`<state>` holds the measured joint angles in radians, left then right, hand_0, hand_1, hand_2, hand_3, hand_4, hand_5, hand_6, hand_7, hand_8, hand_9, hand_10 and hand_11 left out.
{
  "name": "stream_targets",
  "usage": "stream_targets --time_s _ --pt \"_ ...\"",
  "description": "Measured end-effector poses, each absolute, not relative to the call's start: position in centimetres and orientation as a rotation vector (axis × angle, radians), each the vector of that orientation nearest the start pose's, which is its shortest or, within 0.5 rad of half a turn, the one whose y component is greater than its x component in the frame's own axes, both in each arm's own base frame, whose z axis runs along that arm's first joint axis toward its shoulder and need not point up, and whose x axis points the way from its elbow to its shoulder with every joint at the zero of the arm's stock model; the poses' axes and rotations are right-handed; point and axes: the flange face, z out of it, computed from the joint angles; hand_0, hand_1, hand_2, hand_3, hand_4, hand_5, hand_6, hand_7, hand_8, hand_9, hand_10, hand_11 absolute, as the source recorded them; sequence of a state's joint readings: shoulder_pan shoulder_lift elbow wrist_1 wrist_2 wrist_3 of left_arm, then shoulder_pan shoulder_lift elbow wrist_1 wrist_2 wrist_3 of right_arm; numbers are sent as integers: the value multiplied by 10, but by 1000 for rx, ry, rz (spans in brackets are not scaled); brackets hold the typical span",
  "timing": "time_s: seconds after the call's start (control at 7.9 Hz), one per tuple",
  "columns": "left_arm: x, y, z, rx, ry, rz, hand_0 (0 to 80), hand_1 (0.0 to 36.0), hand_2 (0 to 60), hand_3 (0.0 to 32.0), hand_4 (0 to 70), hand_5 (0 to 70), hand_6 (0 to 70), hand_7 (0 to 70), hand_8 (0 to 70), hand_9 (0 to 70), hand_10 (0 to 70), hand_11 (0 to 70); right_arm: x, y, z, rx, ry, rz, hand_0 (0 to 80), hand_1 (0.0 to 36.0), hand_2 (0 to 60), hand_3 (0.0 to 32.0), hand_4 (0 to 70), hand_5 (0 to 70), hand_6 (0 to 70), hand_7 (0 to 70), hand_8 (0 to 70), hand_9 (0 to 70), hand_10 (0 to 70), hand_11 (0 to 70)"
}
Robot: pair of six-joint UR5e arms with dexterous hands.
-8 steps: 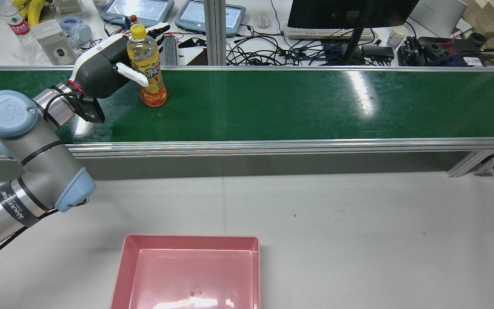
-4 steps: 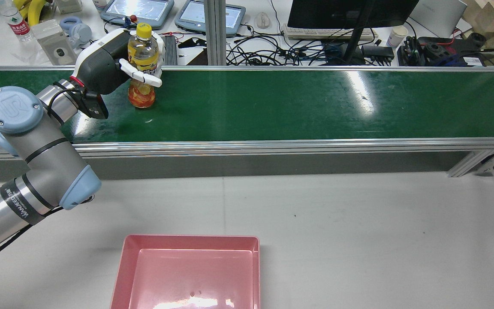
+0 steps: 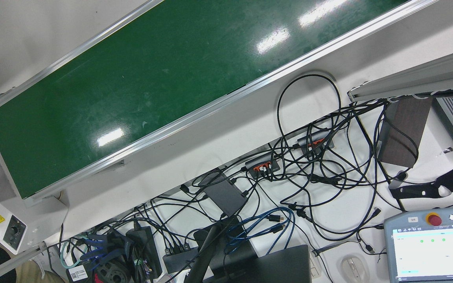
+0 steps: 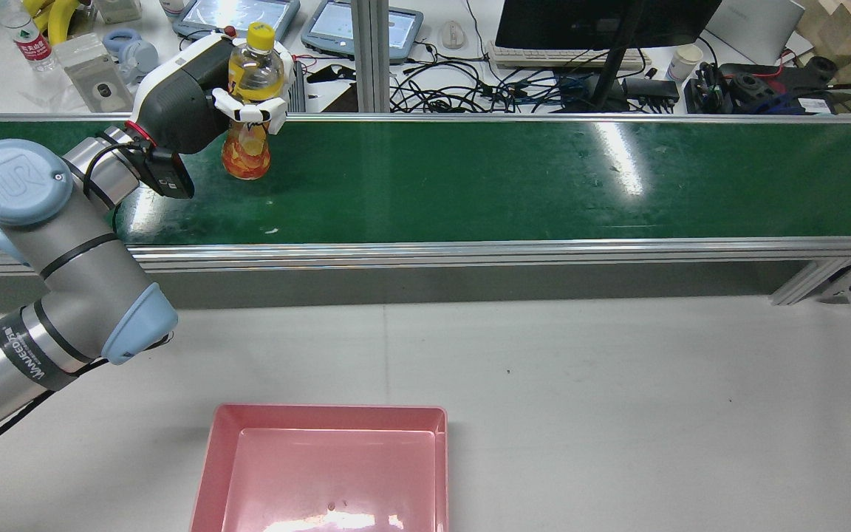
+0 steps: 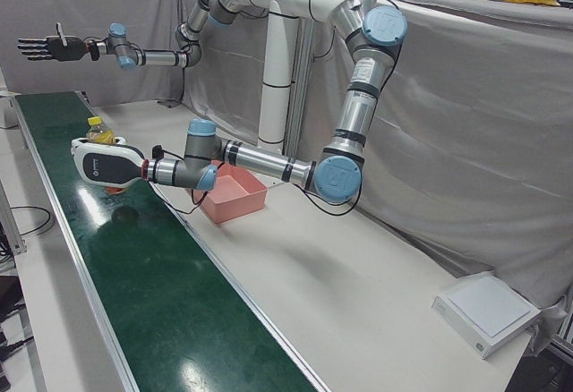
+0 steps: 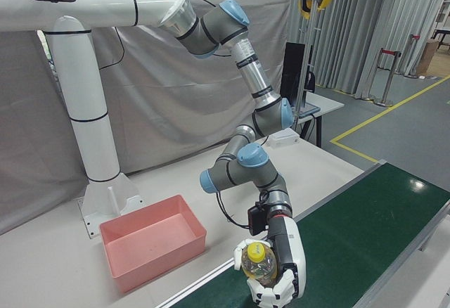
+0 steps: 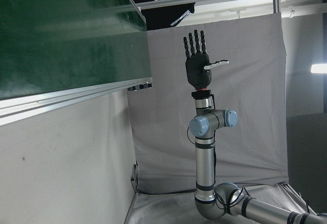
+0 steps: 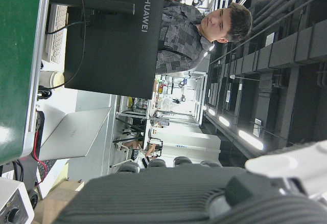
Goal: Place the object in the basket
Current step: 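Close the left hand fingers around the juice bottle, then lift the bottle off the belt and carry it over the pink basket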
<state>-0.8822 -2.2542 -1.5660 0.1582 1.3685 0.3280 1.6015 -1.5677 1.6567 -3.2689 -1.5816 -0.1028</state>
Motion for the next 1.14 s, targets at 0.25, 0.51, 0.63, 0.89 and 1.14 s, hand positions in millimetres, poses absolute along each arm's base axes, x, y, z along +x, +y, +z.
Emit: stream_targets --time_s 0.25,0.51,0.63,0.89,1.14 --pt "349 -622 272 -368 2432 -1288 599 202 373 0 413 700 508 700 687 700 700 700 147 -483 656 -136 2217 -2305 0 0 0 0 0 0 0 0 0 0 0 0" --pt "385 -581 252 -488 2415 -1175 599 202 378 0 415 700 507 700 688 700 700 700 147 -483 656 -136 2217 -2305 0 0 0 0 0 0 0 0 0 0 0 0" --pt "402 -554 247 -547 2408 -1127 590 193 370 0 418 700 512 700 685 700 700 700 147 -483 656 -136 2216 -2305 0 0 0 0 0 0 0 0 0 0 0 0" --pt "417 -495 226 -595 2388 -1046 587 178 296 0 392 700 486 700 662 700 700 700 147 -483 656 -136 2217 -2306 0 0 0 0 0 0 0 0 0 0 0 0" --pt "412 -451 213 -597 2360 -1005 583 172 275 0 396 700 484 700 654 700 700 700 147 -483 656 -136 2216 -2306 0 0 0 0 0 0 0 0 0 0 0 0"
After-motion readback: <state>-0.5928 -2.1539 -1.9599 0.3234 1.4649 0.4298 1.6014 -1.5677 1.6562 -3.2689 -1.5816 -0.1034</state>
